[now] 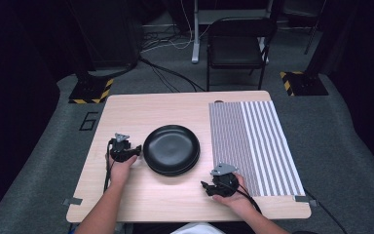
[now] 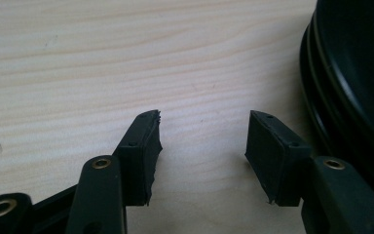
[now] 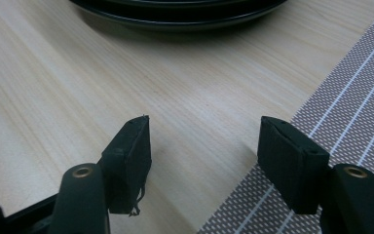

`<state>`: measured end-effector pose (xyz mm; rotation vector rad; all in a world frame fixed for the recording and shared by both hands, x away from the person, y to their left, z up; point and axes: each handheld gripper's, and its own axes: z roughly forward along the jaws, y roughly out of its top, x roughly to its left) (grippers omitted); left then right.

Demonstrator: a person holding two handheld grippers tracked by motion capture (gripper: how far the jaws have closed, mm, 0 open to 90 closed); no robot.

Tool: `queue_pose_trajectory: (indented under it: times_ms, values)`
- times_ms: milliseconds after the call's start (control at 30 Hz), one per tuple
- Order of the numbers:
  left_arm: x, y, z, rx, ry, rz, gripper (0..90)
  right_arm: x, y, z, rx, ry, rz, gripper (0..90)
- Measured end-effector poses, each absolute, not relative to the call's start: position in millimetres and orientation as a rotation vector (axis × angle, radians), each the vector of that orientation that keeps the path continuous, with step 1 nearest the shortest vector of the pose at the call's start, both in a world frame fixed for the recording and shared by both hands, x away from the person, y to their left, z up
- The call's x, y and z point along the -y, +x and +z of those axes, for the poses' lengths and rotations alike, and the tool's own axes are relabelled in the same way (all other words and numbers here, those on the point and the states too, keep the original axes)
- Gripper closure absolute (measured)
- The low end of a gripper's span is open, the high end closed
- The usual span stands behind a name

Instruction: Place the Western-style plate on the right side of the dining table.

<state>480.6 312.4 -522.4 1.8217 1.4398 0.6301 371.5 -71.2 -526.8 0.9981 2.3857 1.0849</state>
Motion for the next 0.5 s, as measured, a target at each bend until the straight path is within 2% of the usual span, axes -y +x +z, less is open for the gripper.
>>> queue_pose_trajectory:
  times_ms: [133, 300, 500]
  values:
    - [-311.8, 476.4, -515.0, -1.412, 1.823, 0.664, 47.4, 67.8, 368.6, -523.8, -2.399, 0.986, 1.086, 37.7]
    - [-313.3, 470.9, -507.5, -1.420, 1.760, 0.663, 50.1, 69.3, 371.2, -511.6, -2.418, 1.009, 1.114, 47.9]
    - [-314.8, 466.1, -501.1, -1.422, 1.736, 0.613, 53.2, 73.5, 376.1, -499.8, -2.442, 1.000, 1.101, 51.3]
